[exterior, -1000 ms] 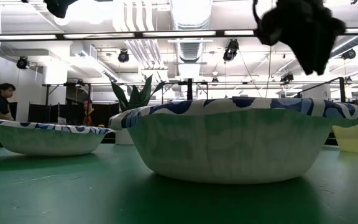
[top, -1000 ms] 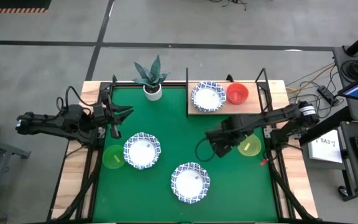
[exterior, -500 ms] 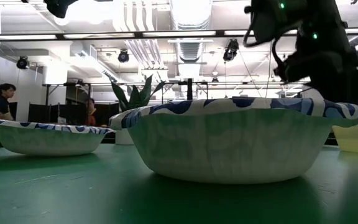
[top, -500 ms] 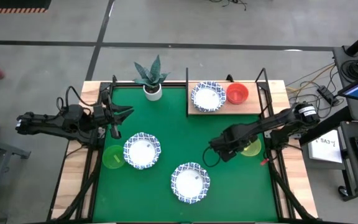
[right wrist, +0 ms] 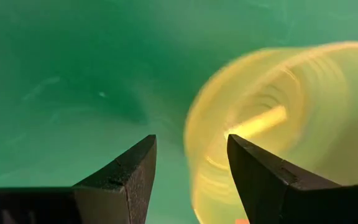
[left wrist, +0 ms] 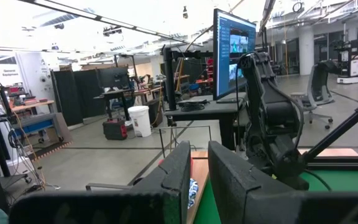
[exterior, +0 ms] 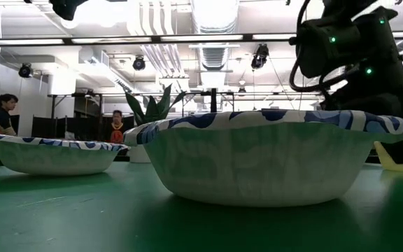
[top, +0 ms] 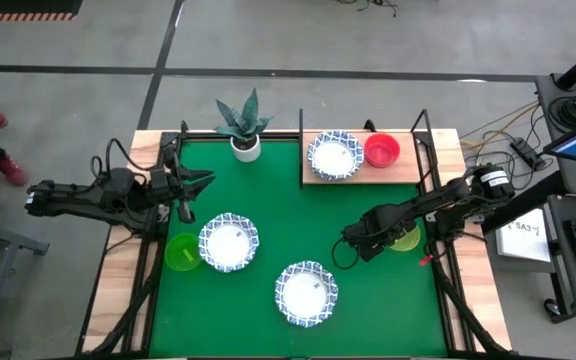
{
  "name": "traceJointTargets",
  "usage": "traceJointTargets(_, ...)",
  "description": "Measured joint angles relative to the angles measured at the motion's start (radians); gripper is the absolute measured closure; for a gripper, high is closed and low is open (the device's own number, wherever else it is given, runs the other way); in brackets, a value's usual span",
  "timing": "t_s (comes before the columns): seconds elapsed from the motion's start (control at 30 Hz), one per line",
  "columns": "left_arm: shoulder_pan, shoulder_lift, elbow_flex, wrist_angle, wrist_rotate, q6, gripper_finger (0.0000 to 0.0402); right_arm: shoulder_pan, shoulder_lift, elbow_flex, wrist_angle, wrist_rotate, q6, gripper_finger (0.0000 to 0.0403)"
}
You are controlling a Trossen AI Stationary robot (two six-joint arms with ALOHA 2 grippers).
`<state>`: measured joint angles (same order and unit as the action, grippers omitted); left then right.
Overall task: Place and stack bowls onto a shelf
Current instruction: Stack the yellow bowl on top of the orange bowl on the shelf
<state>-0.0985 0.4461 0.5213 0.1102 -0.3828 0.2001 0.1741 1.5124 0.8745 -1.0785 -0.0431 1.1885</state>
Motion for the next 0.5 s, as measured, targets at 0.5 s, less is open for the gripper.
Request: traceJointTargets(0.5,0.0,0.001,0.0,0.0,0.0,0.0,0.0362,-0.004,-0.001,-0.051,0.113,0.013,0.003,0.0242)
